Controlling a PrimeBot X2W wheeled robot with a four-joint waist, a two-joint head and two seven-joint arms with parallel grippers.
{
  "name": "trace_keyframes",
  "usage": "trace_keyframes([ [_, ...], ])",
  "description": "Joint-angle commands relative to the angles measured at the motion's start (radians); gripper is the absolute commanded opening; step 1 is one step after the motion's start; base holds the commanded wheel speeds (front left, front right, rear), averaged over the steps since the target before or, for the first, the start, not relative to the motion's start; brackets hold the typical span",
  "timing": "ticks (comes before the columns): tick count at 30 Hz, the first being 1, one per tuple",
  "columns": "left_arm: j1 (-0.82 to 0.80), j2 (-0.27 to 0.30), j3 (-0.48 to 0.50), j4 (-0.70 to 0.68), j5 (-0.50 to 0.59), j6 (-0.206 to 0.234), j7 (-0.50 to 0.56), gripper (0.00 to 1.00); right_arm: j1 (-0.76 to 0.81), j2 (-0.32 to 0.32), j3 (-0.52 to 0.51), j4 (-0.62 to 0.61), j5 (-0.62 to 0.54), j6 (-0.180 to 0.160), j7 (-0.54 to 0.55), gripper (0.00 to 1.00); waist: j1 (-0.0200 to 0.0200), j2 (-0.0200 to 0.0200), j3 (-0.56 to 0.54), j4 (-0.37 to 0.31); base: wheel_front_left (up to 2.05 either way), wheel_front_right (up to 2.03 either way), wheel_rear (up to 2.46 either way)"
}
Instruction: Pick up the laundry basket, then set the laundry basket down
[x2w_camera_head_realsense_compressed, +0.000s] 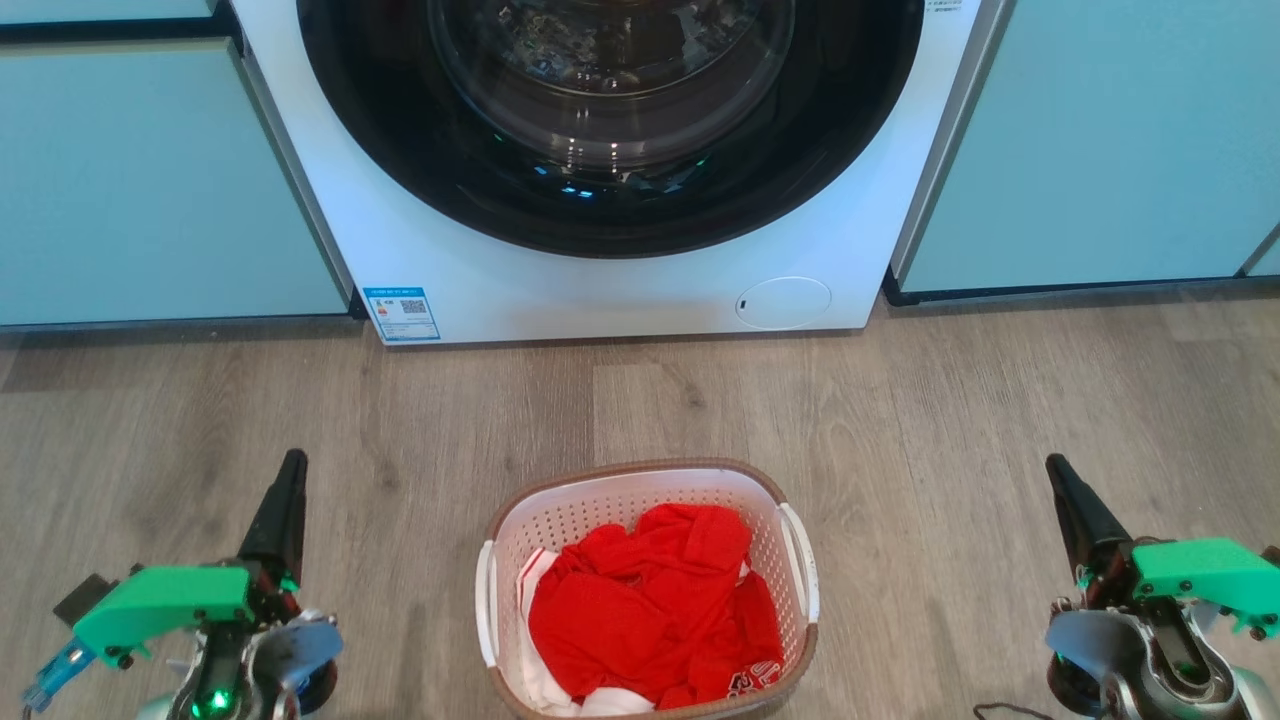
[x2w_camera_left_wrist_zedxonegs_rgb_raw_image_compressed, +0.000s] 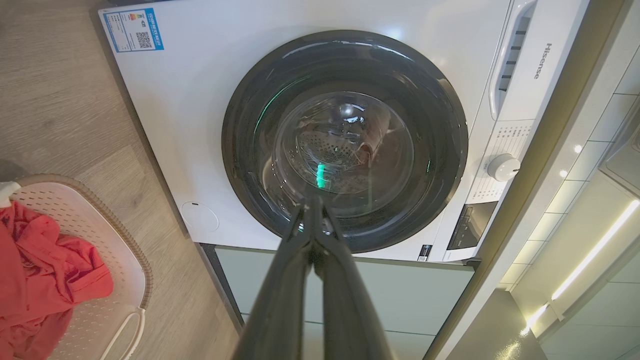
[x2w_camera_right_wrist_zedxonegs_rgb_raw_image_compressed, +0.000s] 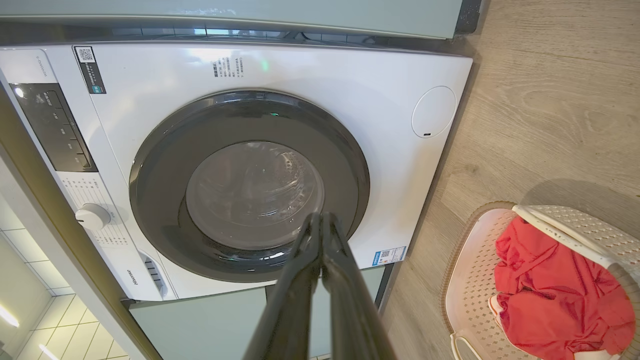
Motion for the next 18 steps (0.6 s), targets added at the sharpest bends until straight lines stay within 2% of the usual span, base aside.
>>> trace_keyframes([
  [1,-0.056,0.012,0.038,-0.03,0.002,-0.007,0.009,0.0,-0.046,0.0,0.014,-0.032,0.004,0.006,0.005,0.0,0.0,-0.0001,0.0,0.0,0.0,0.0,0.0],
  [18,-0.056,0.007,0.044,-0.03,0.007,-0.007,0.013,0.0,-0.046,0.003,0.01,-0.031,0.0,0.006,0.009,0.0,0.0,-0.0001,0.0,0.0,0.0,0.0,0.0],
])
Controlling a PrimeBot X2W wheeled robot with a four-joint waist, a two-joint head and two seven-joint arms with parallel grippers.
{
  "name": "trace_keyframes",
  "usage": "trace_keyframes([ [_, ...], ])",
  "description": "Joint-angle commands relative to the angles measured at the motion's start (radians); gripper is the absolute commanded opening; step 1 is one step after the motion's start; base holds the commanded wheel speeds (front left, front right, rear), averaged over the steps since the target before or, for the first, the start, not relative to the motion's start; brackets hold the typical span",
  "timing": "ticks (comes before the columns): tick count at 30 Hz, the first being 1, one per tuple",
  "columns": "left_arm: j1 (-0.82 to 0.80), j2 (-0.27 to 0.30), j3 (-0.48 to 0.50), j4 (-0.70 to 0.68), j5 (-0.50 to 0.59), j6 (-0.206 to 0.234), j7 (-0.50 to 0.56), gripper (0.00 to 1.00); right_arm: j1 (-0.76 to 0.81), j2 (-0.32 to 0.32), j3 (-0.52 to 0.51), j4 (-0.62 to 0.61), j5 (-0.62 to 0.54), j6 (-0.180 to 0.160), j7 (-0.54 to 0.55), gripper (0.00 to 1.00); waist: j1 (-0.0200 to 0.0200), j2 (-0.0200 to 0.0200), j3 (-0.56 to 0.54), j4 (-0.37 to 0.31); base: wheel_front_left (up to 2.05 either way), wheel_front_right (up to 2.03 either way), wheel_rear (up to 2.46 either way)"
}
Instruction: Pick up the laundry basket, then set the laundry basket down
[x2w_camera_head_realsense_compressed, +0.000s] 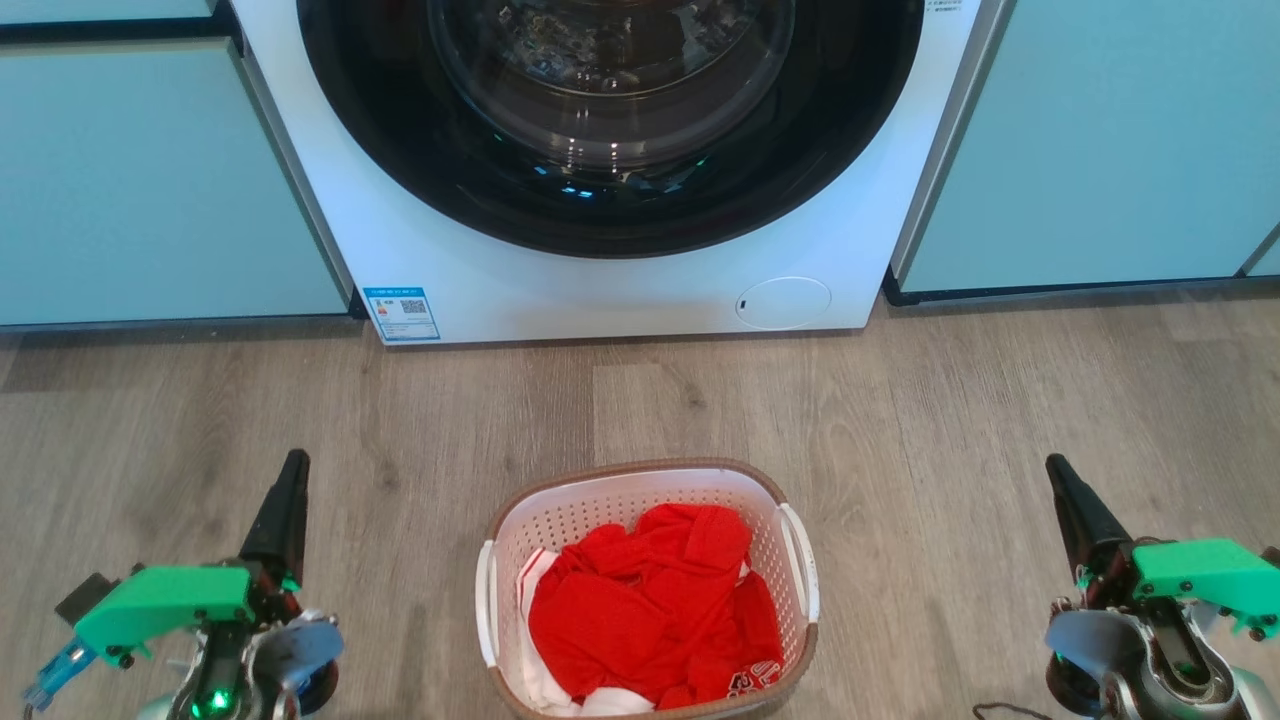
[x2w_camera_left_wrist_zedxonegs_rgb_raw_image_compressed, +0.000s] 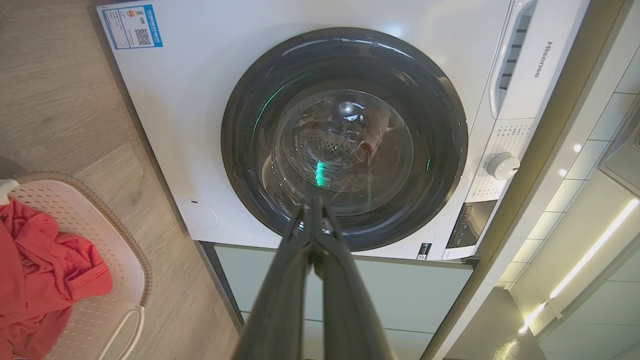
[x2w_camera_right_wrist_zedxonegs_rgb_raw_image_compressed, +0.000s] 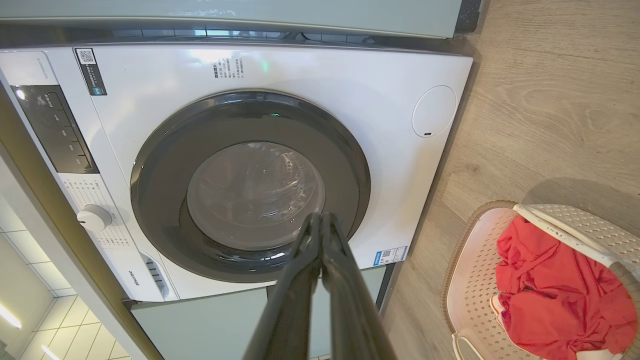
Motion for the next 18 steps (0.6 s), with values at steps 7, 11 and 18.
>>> trace_keyframes([
  [7,-0.056,0.008,0.043,-0.03,0.009,-0.007,0.007,0.0,-0.046,0.001,0.014,-0.031,-0.001,0.006,0.006,0.0,0.0,-0.0001,0.0,0.0,0.0,0.0,0.0],
  [11,-0.057,0.007,0.044,-0.03,0.01,-0.007,0.007,0.0,-0.046,0.002,0.013,-0.031,-0.002,0.006,0.007,0.0,0.0,-0.0001,0.0,0.0,0.0,0.0,0.0],
  [18,-0.057,0.006,0.047,-0.029,0.012,-0.007,0.009,0.0,-0.046,0.003,0.012,-0.031,-0.003,0.006,0.008,0.0,0.0,-0.0001,0.0,0.0,0.0,0.0,0.0],
])
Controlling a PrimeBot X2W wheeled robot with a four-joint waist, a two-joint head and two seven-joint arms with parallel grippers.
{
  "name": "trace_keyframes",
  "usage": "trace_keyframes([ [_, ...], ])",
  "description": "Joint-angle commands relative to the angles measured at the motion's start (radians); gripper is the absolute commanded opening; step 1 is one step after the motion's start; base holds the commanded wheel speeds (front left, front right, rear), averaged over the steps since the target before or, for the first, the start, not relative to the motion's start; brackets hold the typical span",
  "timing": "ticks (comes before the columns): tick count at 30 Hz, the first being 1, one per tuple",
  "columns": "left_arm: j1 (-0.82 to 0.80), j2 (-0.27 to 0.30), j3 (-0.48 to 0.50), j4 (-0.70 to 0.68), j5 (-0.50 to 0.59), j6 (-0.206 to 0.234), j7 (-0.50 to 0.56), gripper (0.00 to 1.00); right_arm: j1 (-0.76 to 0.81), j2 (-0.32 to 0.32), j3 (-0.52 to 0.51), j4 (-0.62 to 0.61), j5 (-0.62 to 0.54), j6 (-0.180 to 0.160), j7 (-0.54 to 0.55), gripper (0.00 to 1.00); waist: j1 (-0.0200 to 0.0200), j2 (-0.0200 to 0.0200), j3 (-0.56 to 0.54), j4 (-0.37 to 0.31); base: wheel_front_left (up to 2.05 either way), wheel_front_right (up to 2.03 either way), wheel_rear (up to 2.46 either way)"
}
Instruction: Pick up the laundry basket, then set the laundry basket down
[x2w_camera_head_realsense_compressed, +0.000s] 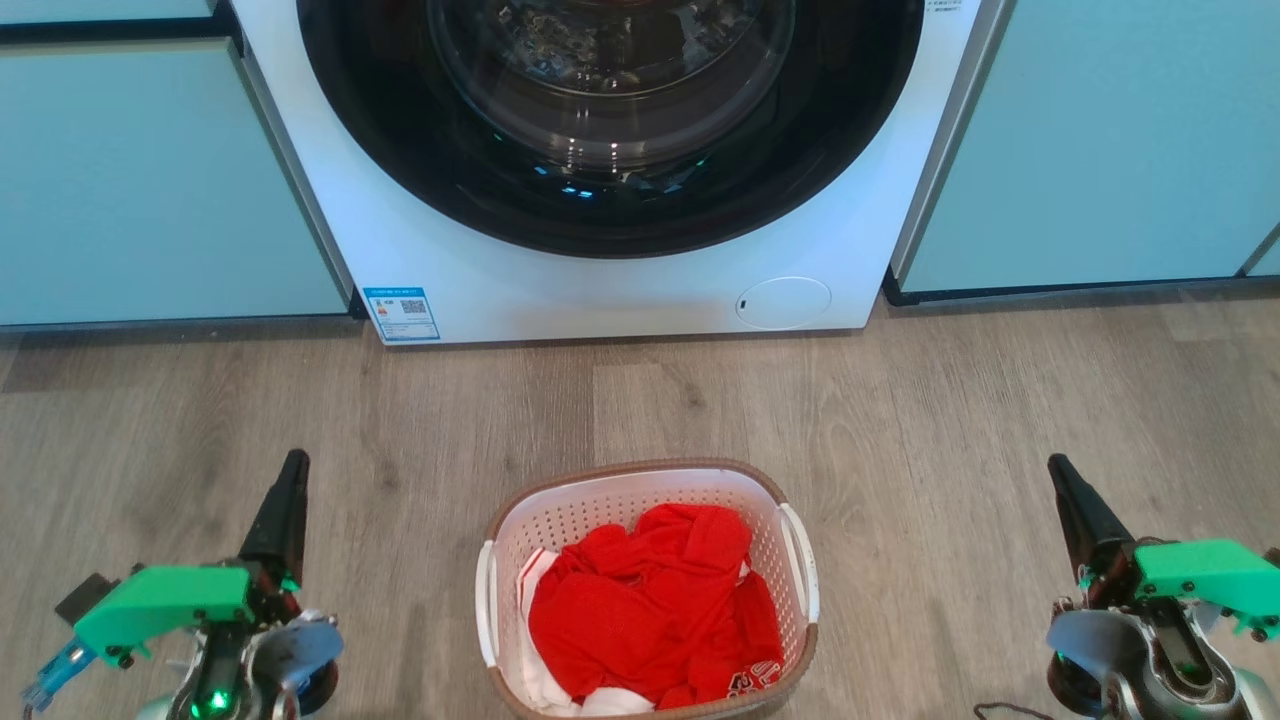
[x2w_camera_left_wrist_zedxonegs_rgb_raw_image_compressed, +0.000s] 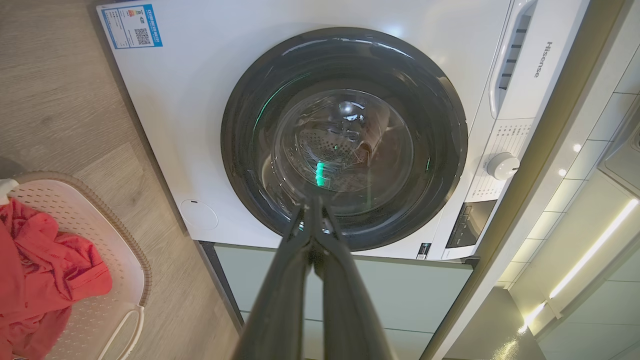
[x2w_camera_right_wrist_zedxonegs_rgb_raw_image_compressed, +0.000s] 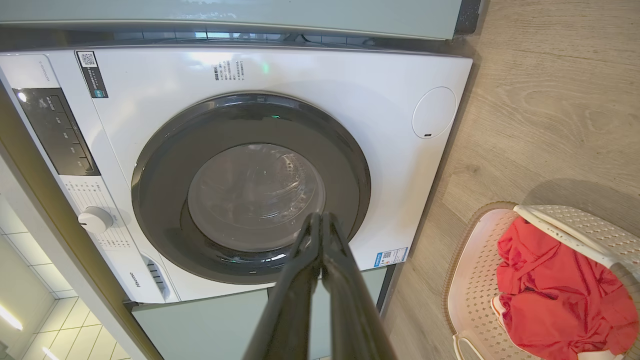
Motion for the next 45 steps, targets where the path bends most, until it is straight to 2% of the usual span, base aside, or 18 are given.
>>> trace_keyframes([
  [1,-0.057,0.007,0.043,-0.029,0.01,-0.007,0.006,0.0,-0.046,-0.001,0.018,-0.031,-0.003,0.006,0.008,0.0,0.0,-0.0001,0.0,0.0,0.0,0.0,0.0],
  [45,-0.058,0.001,0.052,-0.029,0.018,-0.007,0.014,0.0,-0.047,0.004,0.012,-0.031,-0.008,0.006,0.013,0.0,0.0,-0.0001,0.0,0.0,0.0,0.0,0.0],
])
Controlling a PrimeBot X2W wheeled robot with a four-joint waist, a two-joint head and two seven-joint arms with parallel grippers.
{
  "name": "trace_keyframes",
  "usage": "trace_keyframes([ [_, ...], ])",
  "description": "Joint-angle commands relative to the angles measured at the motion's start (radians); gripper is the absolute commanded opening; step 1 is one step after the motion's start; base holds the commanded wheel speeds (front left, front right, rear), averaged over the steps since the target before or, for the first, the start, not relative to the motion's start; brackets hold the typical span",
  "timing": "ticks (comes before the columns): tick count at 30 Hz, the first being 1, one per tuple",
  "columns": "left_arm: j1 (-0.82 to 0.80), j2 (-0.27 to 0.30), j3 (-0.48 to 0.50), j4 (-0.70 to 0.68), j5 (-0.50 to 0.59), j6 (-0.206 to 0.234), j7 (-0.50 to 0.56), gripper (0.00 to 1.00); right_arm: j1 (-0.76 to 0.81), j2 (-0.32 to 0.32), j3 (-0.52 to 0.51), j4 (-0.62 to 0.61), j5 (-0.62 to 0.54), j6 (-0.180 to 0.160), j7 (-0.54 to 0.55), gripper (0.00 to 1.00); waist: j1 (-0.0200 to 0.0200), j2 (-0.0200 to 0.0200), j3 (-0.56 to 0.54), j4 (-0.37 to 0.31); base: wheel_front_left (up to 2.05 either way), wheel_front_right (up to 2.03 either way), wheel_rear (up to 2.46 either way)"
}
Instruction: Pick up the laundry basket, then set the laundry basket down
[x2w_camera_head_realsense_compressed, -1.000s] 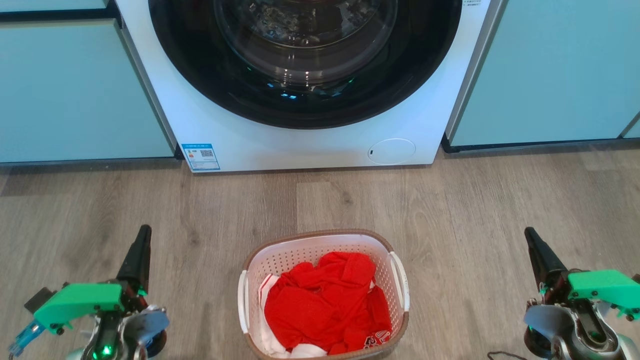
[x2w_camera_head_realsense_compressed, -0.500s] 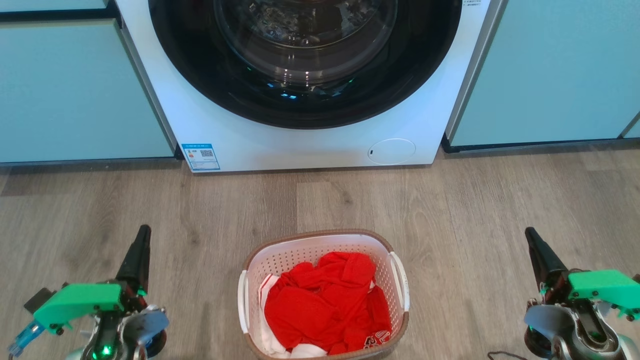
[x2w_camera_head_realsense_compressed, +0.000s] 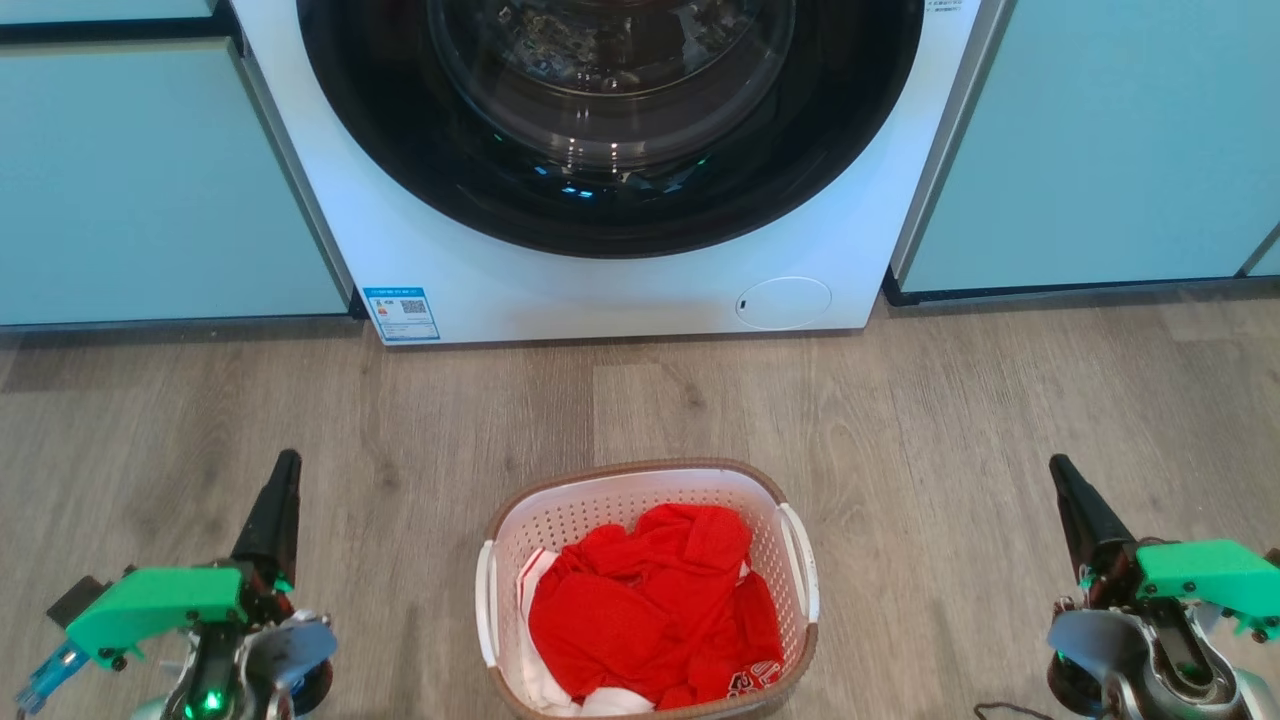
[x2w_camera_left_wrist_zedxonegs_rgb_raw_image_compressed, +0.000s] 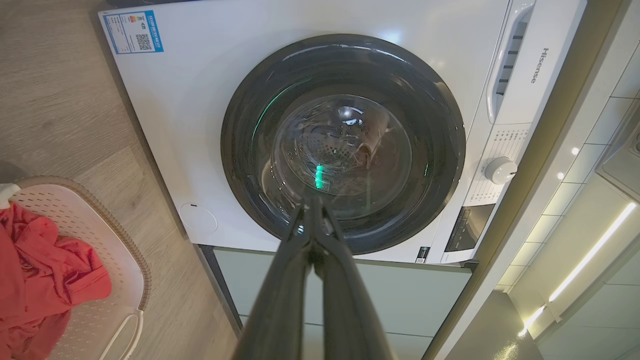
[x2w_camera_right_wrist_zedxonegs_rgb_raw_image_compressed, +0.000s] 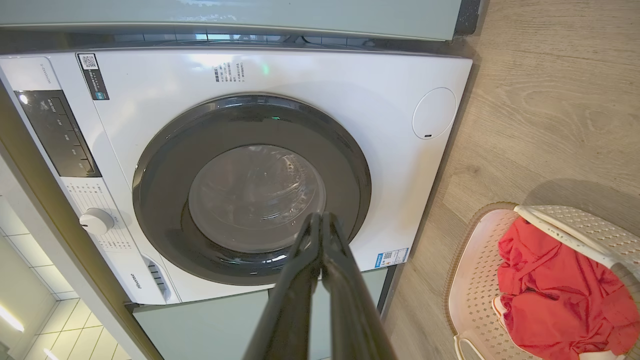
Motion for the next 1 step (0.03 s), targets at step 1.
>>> trace_keyframes([
  [1,-0.058,0.005,0.033,-0.029,0.01,-0.007,0.008,0.0,-0.047,0.0,0.018,-0.031,-0.007,0.006,0.011,0.0,0.0,0.0,0.0,0.0,0.0,0.0,0.0],
])
